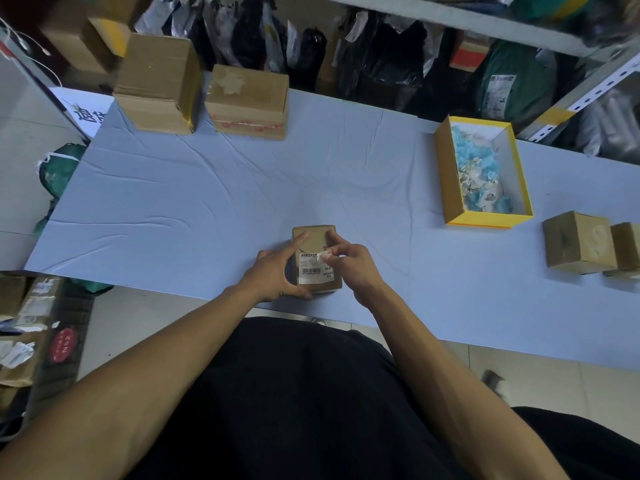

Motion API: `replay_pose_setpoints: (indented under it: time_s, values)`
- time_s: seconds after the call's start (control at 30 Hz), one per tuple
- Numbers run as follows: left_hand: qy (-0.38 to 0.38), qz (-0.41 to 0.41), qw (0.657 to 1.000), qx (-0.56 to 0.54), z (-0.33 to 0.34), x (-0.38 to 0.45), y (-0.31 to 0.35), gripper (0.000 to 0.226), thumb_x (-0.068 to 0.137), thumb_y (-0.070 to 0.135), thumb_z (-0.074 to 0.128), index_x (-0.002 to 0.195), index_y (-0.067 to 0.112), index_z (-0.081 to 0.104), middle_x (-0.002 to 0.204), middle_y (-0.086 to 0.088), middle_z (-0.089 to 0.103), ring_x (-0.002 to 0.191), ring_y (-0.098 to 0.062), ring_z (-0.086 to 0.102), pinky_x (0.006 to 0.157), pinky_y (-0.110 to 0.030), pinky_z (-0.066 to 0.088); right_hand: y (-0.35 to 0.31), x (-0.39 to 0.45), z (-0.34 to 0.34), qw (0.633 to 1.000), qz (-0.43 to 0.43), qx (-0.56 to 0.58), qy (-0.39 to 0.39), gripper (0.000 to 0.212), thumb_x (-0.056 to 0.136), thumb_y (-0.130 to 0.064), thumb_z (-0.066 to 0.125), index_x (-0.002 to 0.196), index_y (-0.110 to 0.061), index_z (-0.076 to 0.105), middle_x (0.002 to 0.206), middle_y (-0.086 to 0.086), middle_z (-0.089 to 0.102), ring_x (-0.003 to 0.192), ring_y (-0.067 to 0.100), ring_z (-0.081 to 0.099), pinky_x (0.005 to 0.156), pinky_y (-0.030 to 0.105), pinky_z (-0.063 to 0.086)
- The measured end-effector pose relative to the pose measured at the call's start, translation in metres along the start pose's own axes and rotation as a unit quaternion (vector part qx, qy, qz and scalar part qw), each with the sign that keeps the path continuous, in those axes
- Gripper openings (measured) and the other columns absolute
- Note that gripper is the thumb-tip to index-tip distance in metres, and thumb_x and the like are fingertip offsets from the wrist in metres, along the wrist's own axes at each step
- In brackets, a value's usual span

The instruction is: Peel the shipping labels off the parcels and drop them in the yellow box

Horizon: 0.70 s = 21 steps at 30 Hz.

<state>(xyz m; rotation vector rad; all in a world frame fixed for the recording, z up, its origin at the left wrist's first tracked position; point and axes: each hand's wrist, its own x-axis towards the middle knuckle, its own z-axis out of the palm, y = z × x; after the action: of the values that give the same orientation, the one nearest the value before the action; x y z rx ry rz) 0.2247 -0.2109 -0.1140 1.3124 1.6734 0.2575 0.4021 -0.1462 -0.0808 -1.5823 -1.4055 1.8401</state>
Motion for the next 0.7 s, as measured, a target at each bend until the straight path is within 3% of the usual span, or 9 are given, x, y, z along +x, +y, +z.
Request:
replay_pose_setpoints:
  time_s: [0.3,0.6,0.7]
  values:
    - [-0.006,-0.01,1.0,-0.016,0.0012,-0.0002,-0.0008,0.127,0.052,0.055,0.089,0.139,0.069,-0.003,0.142,-0.003,0.045,0.137,-0.026,0.023,0.109,-0.041,0.036,-0.0033,-0.0041,-0.0021,0.999,0.008,0.03,-0.018,0.027,0.089,-0.005,0.063,0.063,-0.009,0.058,0.151,-0.01,0.041,0.098,-0.014,0.052,0.073,0.016,0.043]
    - [-0.009,-0.007,1.0,-0.015,0.0015,0.0004,-0.0018,0.127,0.054,0.054,0.089,0.142,0.066,-0.002,0.145,-0.005,0.043,0.139,-0.027,0.021,0.109,-0.04,0.035,-0.0006,-0.0025,-0.0038,0.998,0.01,0.056,-0.033,0.029,0.089,-0.003,0.063,0.061,-0.01,0.06,0.152,-0.007,0.04,0.106,-0.006,0.053,0.078,0.02,0.045]
    - [-0.008,-0.003,1.0,-0.004,0.0013,0.0009,-0.0018,0.127,0.055,0.054,0.088,0.142,0.065,-0.003,0.147,-0.002,0.042,0.139,-0.027,0.021,0.108,-0.039,0.035,-0.0003,0.0011,-0.0069,0.995,0.015,0.094,-0.042,0.021,0.091,-0.003,0.06,0.07,-0.005,0.061,0.151,-0.001,0.041,0.125,0.005,0.05,0.089,0.024,0.045]
